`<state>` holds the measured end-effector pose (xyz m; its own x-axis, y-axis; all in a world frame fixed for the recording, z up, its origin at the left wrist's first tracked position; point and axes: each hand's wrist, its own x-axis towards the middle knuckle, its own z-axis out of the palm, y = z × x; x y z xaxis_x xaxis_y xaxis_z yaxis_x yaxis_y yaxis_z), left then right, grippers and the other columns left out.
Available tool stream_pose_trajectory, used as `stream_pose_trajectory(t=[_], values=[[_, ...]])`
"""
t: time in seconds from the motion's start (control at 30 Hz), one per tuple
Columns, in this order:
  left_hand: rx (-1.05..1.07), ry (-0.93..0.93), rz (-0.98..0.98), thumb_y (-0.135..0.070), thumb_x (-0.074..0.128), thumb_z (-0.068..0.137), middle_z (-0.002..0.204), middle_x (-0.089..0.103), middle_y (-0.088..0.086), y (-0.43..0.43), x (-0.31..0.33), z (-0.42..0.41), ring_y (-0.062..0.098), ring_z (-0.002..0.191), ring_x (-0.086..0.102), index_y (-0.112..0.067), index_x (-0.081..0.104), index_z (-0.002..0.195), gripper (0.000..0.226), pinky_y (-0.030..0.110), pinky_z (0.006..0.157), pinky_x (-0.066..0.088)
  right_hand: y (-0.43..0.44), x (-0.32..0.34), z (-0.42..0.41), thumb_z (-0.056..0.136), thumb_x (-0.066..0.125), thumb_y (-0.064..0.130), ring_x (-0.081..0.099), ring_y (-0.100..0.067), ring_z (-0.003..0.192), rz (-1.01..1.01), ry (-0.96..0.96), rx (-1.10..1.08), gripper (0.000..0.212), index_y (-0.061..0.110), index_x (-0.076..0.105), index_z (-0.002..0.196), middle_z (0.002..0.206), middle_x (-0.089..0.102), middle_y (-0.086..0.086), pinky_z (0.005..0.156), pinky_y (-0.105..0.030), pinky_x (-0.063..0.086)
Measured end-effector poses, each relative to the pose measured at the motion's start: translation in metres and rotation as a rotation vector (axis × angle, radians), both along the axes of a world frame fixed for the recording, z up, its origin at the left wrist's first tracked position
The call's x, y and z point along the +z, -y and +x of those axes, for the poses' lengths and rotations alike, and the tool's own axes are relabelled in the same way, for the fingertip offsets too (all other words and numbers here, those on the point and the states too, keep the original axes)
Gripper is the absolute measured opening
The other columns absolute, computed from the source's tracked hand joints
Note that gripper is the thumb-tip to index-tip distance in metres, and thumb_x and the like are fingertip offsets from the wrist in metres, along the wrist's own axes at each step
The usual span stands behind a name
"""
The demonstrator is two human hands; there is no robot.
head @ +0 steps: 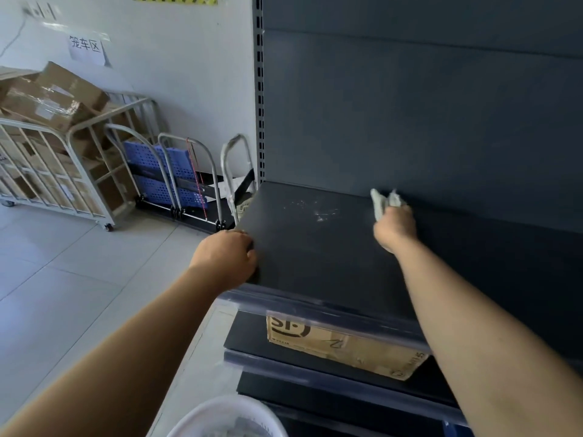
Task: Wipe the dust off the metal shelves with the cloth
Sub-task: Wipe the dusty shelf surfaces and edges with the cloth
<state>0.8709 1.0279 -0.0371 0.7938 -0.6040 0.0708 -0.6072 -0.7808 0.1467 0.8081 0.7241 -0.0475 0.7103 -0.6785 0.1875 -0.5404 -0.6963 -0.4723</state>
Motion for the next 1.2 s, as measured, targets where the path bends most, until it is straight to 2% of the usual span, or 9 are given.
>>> stream_pose_trajectory(t=[0.23,0.33,0.47,0.57,0.63,0.7,0.9,1.03,1.2], values=[[0.004,0.012,-0.063,-0.026,0.041,0.089,0.128,0.060,0.002,-0.005,-0.007,0.001,0.023,0.115,0.055,-0.016,0.065,0.113,0.036,0.038,0.092,0.049,-0.110,0.000,0.080,0.084,0.046,0.002,0.025,-0.027,0.140,0.067,-0.045,0.323,0.058,0.010,0.040,0.141,0.154,0.019,-0.015,0.113,-0.026,0.022],[-0.009,-0.007,-0.079,-0.028,0.042,0.091,0.140,0.052,-0.003,-0.008,-0.008,0.008,0.018,0.126,0.049,-0.023,0.061,0.125,0.040,0.034,0.102,0.043,-0.144,0.004,0.108,0.090,0.046,0.009,0.035,-0.032,0.133,0.151,-0.071,0.454,0.044,-0.001,0.049,0.133,0.145,0.035,-0.023,0.108,-0.027,0.028],[-0.006,-0.029,-0.062,-0.029,0.041,0.092,0.144,0.047,-0.009,-0.012,-0.010,0.014,0.013,0.131,0.042,-0.027,0.054,0.133,0.043,0.032,0.105,0.037,-0.166,0.017,0.120,0.088,0.040,-0.005,0.047,-0.023,0.129,0.608,0.061,0.566,0.049,0.004,0.049,0.135,0.141,0.049,-0.013,0.093,-0.012,0.032],[-0.015,-0.018,-0.064,-0.028,0.042,0.092,0.143,0.048,-0.008,-0.012,-0.009,0.014,0.014,0.131,0.043,-0.026,0.054,0.132,0.043,0.031,0.105,0.038,-0.161,0.020,0.114,0.090,0.045,-0.002,0.053,-0.020,0.121,0.732,0.239,0.510,0.044,0.004,0.051,0.133,0.135,0.055,-0.011,0.082,-0.007,0.035],[-0.019,-0.019,-0.057,-0.028,0.042,0.092,0.143,0.048,-0.008,-0.012,-0.008,0.014,0.014,0.130,0.044,-0.026,0.055,0.132,0.042,0.032,0.105,0.039,-0.139,0.023,0.108,0.090,0.050,0.003,0.056,-0.022,0.117,0.611,0.311,0.424,0.038,0.002,0.056,0.128,0.131,0.058,-0.011,0.078,-0.009,0.037],[-0.028,-0.023,-0.048,-0.028,0.041,0.092,0.143,0.048,-0.007,-0.012,-0.008,0.014,0.015,0.130,0.044,-0.026,0.054,0.132,0.043,0.032,0.105,0.039,-0.106,0.024,0.103,0.089,0.048,0.002,0.053,-0.025,0.119,0.433,0.323,0.376,0.034,0.000,0.060,0.122,0.134,0.055,-0.012,0.085,-0.017,0.039],[-0.044,-0.019,-0.086,-0.028,0.042,0.091,0.141,0.051,-0.007,-0.014,-0.011,0.018,0.014,0.128,0.046,-0.026,0.056,0.130,0.042,0.032,0.104,0.040,-0.066,0.000,0.092,0.084,0.046,0.000,0.047,-0.035,0.117,0.103,0.014,0.156,0.040,0.005,0.056,0.123,0.133,0.043,-0.018,0.097,-0.033,0.041],[-0.051,0.001,-0.110,-0.028,0.042,0.090,0.140,0.052,-0.008,-0.015,-0.015,0.018,0.015,0.127,0.047,-0.027,0.058,0.129,0.042,0.032,0.103,0.041,-0.100,0.006,0.120,0.086,0.042,0.002,0.039,-0.033,0.127,0.024,-0.158,0.360,0.050,0.008,0.046,0.135,0.145,0.032,-0.017,0.106,-0.033,0.035],[-0.045,-0.010,-0.136,-0.031,0.035,0.085,0.142,0.050,-0.006,-0.017,-0.015,0.015,0.017,0.129,0.046,-0.025,0.055,0.131,0.051,0.032,0.103,0.039,-0.155,0.022,0.136,0.091,0.040,0.001,0.051,-0.032,0.118,0.095,-0.172,0.625,0.043,0.004,0.052,0.133,0.143,0.044,-0.018,0.091,-0.023,0.042]])
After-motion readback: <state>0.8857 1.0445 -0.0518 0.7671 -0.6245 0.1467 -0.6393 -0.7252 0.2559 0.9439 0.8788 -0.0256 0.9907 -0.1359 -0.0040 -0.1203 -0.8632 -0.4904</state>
